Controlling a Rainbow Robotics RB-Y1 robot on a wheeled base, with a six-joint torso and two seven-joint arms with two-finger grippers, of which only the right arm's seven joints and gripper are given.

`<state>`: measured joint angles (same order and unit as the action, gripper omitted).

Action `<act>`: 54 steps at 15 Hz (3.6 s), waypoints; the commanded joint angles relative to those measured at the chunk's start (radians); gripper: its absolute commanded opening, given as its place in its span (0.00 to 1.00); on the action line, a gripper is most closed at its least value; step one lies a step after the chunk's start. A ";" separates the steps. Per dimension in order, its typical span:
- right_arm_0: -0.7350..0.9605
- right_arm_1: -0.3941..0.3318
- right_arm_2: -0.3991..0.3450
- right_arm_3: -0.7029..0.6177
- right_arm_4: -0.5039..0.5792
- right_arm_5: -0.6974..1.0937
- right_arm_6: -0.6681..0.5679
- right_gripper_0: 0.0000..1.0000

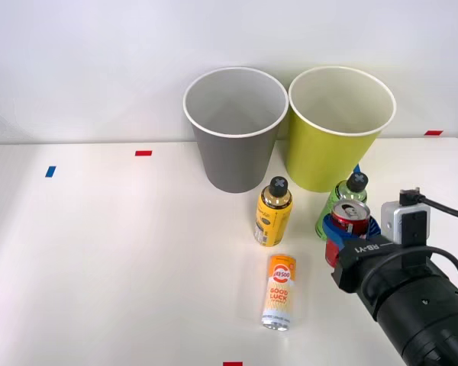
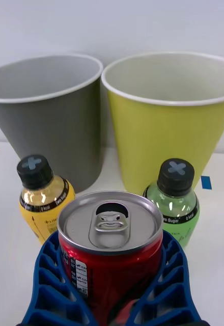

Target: Put cans in the gray bin, plastic bottles in the light green bin

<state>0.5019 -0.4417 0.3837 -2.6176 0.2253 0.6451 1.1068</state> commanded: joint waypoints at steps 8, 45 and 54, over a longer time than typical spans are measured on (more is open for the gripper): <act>-0.342 0.176 -0.048 0.000 -0.190 -0.205 -0.110 0.00; -1.224 0.403 -0.094 1.107 0.151 -0.268 -0.170 1.00; -0.927 0.319 -0.135 0.662 0.060 -0.392 -0.200 1.00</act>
<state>-0.5150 -0.0959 0.2570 -1.8564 0.3105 0.2552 0.9101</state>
